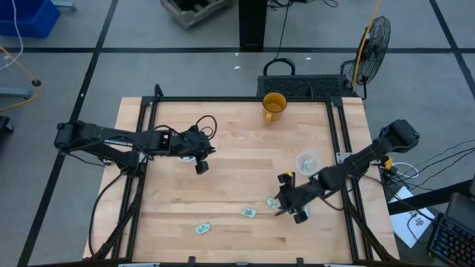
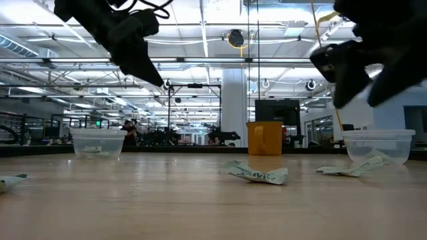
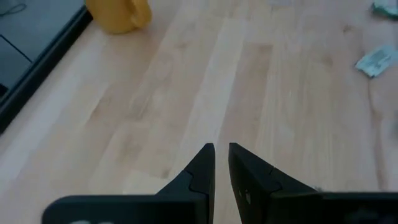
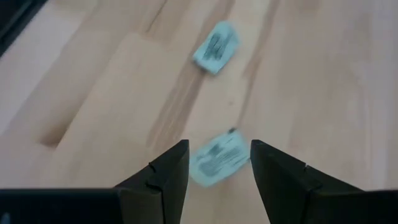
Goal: Pick and place Stevia / Truvia into bins
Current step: Put the stevia packet into the right transparent container
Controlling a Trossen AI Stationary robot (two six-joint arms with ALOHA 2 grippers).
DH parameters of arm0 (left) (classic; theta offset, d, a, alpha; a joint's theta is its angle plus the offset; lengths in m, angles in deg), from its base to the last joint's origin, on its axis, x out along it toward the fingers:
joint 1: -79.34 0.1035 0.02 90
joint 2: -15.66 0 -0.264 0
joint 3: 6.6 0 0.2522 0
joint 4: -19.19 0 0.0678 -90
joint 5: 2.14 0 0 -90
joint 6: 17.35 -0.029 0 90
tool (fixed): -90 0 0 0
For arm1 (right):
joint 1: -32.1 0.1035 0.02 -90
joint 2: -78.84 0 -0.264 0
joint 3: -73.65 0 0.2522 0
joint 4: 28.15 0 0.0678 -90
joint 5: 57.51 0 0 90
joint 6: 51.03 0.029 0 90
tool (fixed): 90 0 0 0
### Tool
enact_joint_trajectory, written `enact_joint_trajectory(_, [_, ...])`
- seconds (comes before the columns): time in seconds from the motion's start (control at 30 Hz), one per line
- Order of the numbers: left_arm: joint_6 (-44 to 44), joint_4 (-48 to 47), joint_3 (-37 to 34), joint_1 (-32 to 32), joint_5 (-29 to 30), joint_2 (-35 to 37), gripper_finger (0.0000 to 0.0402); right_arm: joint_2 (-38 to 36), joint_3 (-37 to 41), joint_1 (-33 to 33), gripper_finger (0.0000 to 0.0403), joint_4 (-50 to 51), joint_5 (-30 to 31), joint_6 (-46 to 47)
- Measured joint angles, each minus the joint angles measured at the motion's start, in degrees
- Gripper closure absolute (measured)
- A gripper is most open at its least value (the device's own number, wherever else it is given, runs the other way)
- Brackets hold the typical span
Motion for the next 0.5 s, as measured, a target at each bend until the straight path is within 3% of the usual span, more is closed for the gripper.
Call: enact_joint_trajectory(0.5, [-0.2, 0.0, 0.0, 0.0, 0.0, -0.9, 0.0350, 12.3, 0.0, 2.8, 0.0238, -2.0, 3.6, -3.6])
